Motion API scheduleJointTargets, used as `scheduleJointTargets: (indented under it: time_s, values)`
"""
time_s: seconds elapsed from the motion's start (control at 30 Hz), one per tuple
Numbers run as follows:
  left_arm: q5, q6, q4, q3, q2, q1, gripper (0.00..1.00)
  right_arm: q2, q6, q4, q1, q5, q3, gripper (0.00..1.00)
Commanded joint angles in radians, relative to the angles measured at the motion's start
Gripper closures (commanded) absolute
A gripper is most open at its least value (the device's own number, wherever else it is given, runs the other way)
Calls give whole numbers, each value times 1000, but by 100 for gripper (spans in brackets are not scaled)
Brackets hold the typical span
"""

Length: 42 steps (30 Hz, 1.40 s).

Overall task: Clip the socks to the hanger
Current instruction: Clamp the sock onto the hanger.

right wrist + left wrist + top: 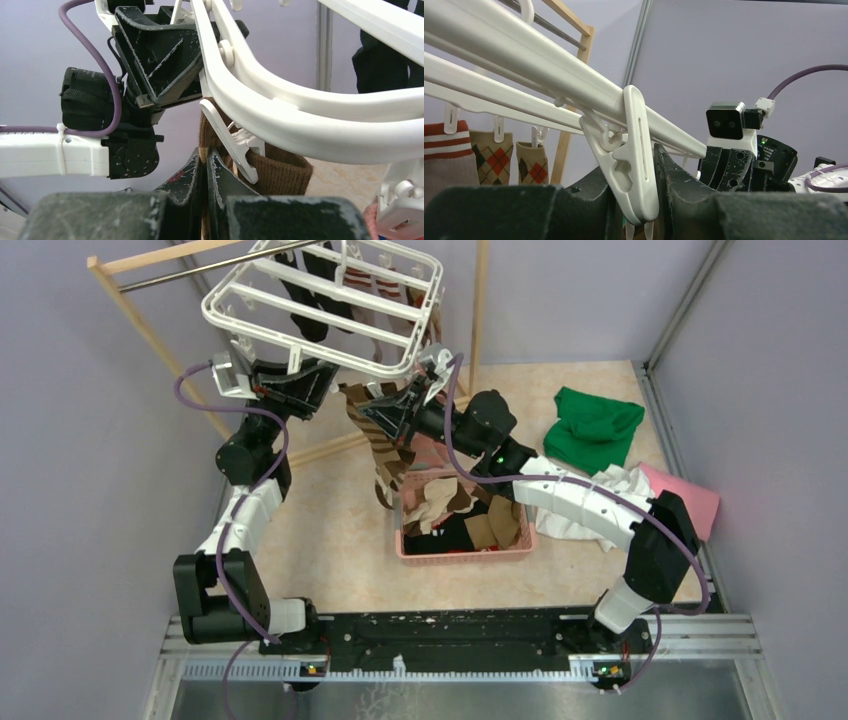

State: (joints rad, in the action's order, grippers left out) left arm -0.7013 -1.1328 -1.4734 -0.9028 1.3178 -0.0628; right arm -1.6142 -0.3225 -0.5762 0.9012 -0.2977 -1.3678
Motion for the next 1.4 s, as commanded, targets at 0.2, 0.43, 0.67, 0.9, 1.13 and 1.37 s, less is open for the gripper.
scheduleJointTargets:
  time_s: [0.2, 0.43, 0.67, 0.9, 1.13, 1.37]
  values:
    - [17, -23, -175, -22, 5, 4, 96, 53, 16, -39, 13, -28, 34, 100]
    - [11, -28, -181, -20, 4, 4, 96, 49, 14, -55, 15, -24, 20, 100]
    - [13, -25, -182, -10, -4, 4, 96, 41, 12, -68, 18, -18, 0, 100]
    - [13, -24, -183, -12, -4, 4, 96, 46, 8, -76, 23, -25, -4, 100]
    - [10, -25, -184, -9, -5, 4, 96, 48, 11, -88, 25, -16, -9, 100]
    - [10, -27, -190, -8, -2, 4, 96, 51, 17, -101, 27, -13, -21, 100]
